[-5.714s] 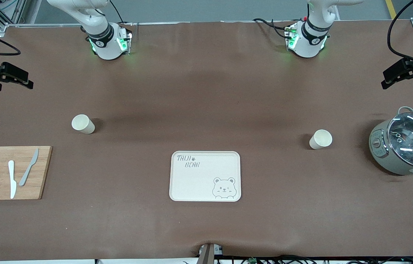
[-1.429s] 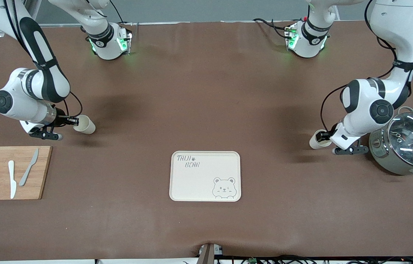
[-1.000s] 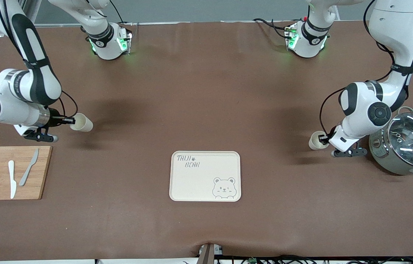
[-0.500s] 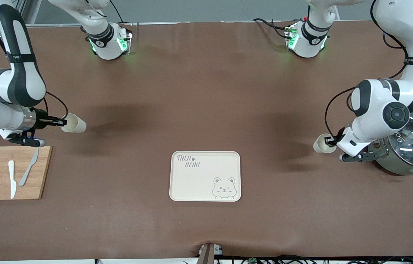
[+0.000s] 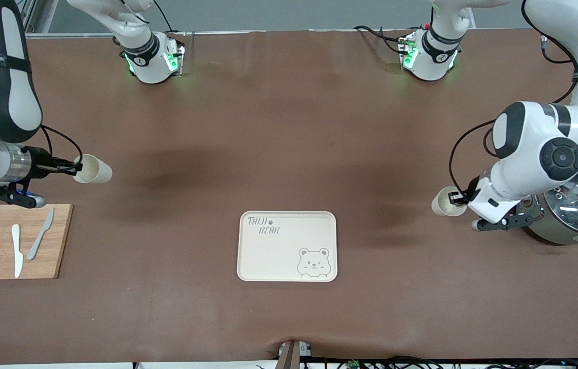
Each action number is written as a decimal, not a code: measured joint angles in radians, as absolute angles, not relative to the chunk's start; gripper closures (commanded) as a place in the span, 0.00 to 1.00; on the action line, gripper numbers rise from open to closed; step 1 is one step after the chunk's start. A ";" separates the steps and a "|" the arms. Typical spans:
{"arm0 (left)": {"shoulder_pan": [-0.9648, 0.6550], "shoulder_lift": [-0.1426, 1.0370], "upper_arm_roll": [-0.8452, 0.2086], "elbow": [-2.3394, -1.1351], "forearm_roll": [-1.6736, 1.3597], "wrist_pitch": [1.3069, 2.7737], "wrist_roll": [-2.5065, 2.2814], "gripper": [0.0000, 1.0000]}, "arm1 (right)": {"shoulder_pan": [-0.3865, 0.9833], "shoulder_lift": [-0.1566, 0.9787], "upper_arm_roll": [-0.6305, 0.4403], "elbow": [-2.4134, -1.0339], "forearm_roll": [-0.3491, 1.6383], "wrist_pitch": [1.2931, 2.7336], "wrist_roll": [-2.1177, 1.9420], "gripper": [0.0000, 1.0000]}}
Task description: Place white IKEA cup upright on tray with both arms
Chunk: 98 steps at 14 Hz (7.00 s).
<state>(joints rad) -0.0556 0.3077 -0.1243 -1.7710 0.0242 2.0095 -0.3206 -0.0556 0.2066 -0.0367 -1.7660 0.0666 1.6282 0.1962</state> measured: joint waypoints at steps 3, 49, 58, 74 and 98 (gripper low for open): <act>-0.119 0.319 -0.131 -1.723 0.024 1.996 -0.428 1.00 | 0.001 0.206 -0.034 -1.725 0.075 1.602 0.310 1.00; -0.438 0.762 -0.117 -1.334 0.024 2.290 -1.081 0.00 | 0.341 0.714 0.178 -1.588 0.167 2.432 1.563 0.00; -0.248 0.400 -0.110 -1.330 0.035 1.814 -0.723 0.00 | 0.336 0.672 0.154 -1.286 0.066 1.933 1.574 0.00; -0.015 0.120 -0.109 -1.348 0.099 1.453 -0.331 0.00 | 0.146 0.406 0.142 -1.130 0.042 1.164 1.119 0.00; 0.000 -0.077 -0.128 -1.610 0.019 1.555 -0.226 0.00 | -0.101 0.185 0.115 -1.277 0.036 1.200 0.112 0.00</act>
<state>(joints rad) 0.0001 -0.0765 -0.1282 -1.6096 0.0190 1.5548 -0.2259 -0.1013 0.1849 0.1154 -1.2773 0.0362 1.2002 0.1123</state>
